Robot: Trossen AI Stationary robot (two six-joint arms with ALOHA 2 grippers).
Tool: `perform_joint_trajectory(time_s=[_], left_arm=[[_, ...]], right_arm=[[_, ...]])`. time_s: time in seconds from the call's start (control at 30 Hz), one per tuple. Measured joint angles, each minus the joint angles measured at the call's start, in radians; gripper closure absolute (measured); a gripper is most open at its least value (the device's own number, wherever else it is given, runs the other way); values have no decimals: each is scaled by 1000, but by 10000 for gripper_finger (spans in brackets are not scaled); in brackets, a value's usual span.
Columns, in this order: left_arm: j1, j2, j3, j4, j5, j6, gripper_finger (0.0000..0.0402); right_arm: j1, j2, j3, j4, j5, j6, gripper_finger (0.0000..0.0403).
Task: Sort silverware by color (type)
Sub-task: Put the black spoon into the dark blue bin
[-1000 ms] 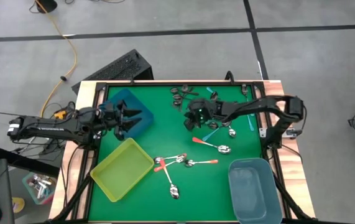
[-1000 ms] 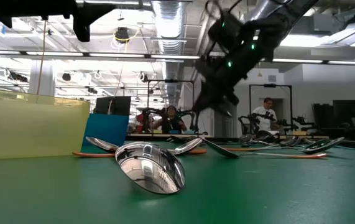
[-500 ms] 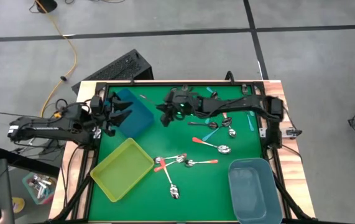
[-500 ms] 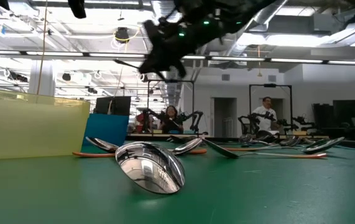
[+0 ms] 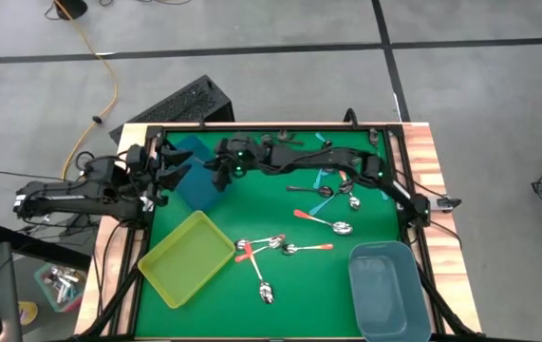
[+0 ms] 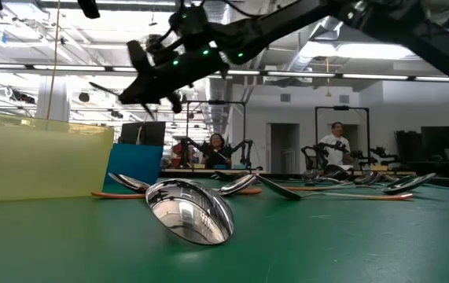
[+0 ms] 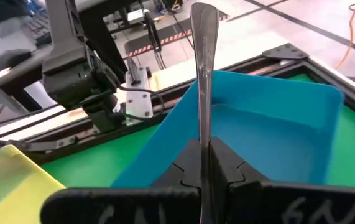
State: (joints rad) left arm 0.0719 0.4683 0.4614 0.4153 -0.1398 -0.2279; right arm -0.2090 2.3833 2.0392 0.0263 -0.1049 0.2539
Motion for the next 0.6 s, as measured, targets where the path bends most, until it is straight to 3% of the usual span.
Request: perform_joint_trajectory(time_s=[0.2,0.6], left_arm=[[0,0,0,-8,-3,0,223],[0,0,0,-9,-5,0,223]], right_arm=[[-3,79,97,-18,-1,0,385],[-14,110,99,-31,44,-65,385]])
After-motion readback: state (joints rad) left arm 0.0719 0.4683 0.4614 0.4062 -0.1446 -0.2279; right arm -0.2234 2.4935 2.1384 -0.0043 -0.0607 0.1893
